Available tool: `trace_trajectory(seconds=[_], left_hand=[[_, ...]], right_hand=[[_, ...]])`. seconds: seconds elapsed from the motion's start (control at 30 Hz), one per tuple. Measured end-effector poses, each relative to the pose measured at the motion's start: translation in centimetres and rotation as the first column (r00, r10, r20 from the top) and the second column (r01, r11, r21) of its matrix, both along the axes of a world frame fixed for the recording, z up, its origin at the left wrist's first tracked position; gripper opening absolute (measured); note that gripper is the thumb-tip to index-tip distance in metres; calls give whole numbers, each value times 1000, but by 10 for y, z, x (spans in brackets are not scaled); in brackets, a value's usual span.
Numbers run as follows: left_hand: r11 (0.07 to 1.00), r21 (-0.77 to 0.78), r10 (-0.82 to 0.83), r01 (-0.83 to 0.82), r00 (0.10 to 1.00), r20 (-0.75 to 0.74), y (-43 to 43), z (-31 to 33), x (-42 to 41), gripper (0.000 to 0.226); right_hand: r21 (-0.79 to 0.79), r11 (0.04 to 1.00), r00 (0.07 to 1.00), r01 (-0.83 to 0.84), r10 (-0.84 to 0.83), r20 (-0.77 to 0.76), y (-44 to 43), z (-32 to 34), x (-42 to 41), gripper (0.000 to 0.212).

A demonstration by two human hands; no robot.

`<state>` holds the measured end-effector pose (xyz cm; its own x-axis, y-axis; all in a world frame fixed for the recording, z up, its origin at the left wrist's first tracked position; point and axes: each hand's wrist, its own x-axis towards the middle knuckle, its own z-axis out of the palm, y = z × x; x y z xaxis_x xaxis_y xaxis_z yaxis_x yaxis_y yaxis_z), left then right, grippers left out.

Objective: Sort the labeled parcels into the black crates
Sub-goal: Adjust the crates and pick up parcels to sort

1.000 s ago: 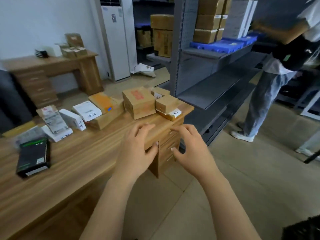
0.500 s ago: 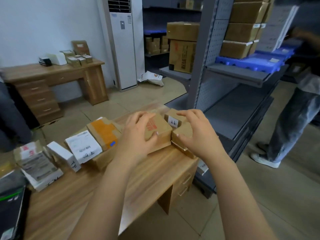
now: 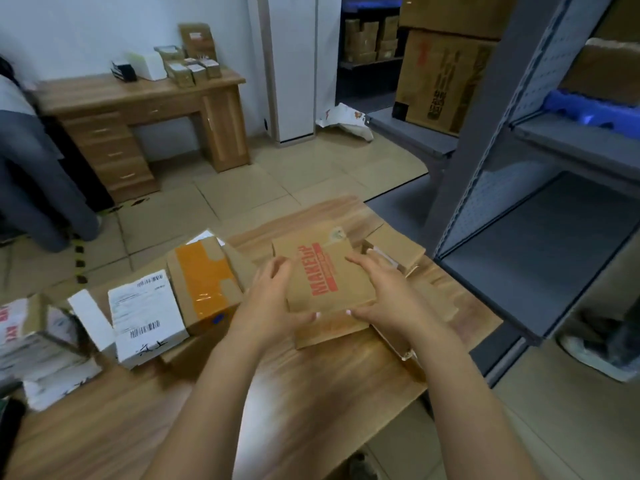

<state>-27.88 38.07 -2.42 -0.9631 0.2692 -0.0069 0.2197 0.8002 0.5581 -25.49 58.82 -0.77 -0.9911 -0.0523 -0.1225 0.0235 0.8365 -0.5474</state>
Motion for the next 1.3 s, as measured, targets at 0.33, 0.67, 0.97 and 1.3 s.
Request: trace_trajectory(seconds=[0.33, 0.67, 0.97, 1.3], left_hand=[[973, -43, 226, -228, 889, 398, 41, -79, -54, 131], [950, 46, 302, -310, 945, 128, 47, -65, -63, 122], [943, 140, 317, -301, 942, -109, 16, -1, -18, 113], [965, 167, 219, -201, 971, -94, -60, -6, 130, 113]], right_hand=[[9, 991, 938, -135, 125, 323, 33, -89, -97, 117], [-49, 986, 982, -159, 163, 92, 36, -67, -114, 109], [-98, 987, 984, -131, 117, -133, -3, -2, -67, 102], [-64, 994, 993, -90, 85, -80, -75, -4, 96, 105]])
